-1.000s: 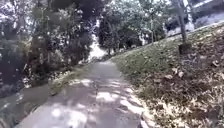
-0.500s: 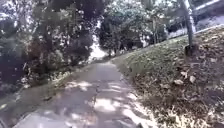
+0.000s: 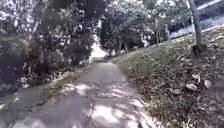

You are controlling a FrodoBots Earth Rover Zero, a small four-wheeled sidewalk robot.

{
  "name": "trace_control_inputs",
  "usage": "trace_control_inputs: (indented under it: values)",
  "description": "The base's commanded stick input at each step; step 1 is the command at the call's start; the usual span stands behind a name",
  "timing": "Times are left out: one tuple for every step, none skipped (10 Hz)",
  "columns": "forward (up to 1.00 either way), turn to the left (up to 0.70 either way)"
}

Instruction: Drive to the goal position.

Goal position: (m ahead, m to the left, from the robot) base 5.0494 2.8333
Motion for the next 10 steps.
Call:
trace_control_inputs:
  values:
    - [0.5,0.0]
    - [0.5,0.0]
    - [0.5,0.0]
    - [0.5,0.0]
    - [0.5,0.0]
    - [0.5,0.0]
    - [0.5,0.0]
    - [0.5,0.0]
    - [0.5,0.0]
    - [0.5,0.0]
